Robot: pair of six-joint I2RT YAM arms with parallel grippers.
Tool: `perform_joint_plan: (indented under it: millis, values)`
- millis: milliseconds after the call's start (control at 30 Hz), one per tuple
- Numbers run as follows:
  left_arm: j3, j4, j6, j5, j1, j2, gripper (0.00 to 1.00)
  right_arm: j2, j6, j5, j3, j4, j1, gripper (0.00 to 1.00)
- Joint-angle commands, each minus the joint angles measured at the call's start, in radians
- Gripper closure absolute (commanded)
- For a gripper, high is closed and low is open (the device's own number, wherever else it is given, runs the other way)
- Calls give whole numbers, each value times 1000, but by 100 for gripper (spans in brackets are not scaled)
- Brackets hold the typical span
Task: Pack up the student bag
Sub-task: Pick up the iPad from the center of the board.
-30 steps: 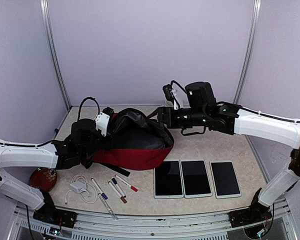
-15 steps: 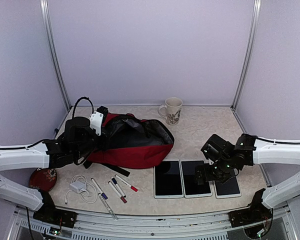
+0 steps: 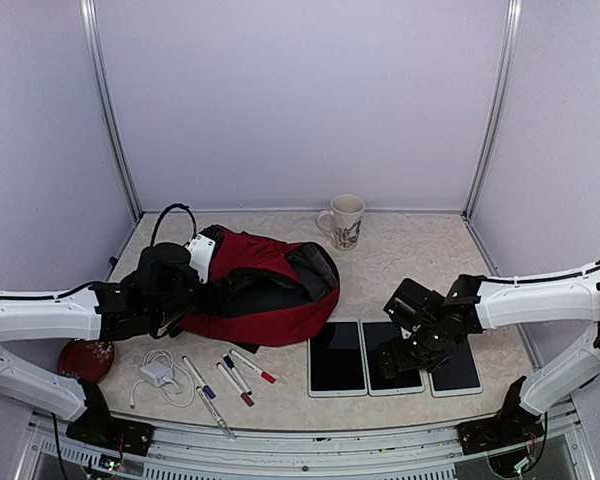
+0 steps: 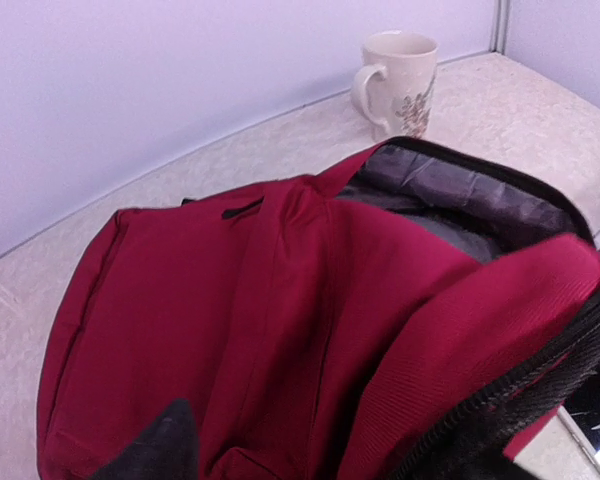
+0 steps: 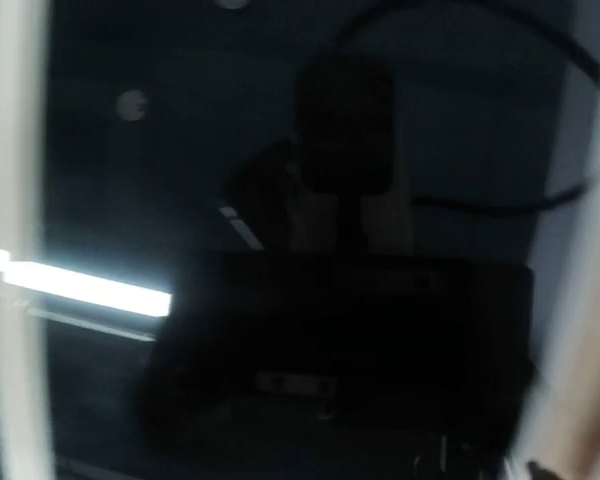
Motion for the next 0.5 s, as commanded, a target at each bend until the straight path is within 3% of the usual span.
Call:
perform_joint_plan:
  millis: [0, 100, 333, 467]
  values:
    - [2, 84, 64, -37, -100, -111, 13, 16, -62, -109, 43, 140, 22, 12]
    - [21, 102, 120, -75, -204, -167, 6, 22, -61, -178, 19, 236, 23, 22]
    - [62, -32, 125, -105, -462, -146, 6, 74, -50, -257, -15, 391, 36, 47]
    - [25, -11, 69, -42, -552, -78, 21, 95, -54, -275, -39, 429, 44, 53]
